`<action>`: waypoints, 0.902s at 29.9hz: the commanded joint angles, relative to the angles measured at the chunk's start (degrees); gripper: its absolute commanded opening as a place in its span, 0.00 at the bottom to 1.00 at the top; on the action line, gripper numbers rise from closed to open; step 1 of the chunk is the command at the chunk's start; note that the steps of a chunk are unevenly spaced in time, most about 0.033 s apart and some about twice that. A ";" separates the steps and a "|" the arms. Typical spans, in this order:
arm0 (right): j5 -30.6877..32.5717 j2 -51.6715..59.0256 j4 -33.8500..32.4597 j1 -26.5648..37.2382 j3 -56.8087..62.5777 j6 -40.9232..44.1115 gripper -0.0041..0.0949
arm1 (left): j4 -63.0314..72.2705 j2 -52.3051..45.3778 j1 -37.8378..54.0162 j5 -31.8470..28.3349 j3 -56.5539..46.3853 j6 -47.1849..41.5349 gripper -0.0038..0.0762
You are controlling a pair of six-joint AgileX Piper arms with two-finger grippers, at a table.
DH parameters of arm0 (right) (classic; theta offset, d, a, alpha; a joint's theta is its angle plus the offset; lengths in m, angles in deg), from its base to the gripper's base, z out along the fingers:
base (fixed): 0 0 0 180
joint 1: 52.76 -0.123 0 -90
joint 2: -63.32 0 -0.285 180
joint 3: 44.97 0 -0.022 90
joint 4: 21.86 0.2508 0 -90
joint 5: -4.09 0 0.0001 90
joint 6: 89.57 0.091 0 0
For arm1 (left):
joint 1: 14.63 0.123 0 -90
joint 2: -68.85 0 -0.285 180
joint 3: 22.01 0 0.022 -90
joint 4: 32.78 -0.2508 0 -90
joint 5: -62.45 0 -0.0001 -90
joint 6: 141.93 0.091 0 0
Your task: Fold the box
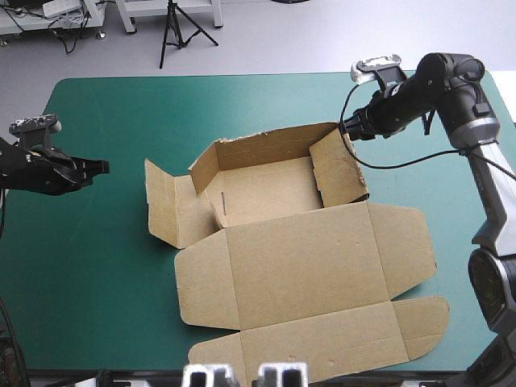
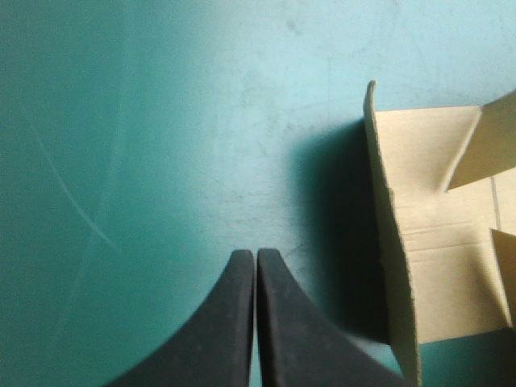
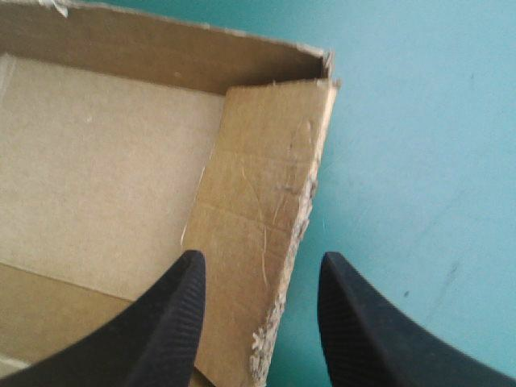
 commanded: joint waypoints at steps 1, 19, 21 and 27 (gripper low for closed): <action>1.27 2.39 2.17 0.04 3.01 -1.85 0.46 | 9.08 -1.21 3.29 1.61 1.96 2.71 0.05; 1.23 -10.00 4.66 0.04 3.42 -2.74 0.37 | 19.11 -1.21 5.19 12.28 1.96 6.00 0.04; 1.23 -10.21 5.96 0.04 3.42 -2.88 0.15 | 18.35 -1.21 5.19 11.26 1.96 7.96 0.04; 1.23 -8.22 8.00 0.04 3.33 -2.99 0.02 | 16.61 1.15 5.31 7.18 1.96 9.02 0.04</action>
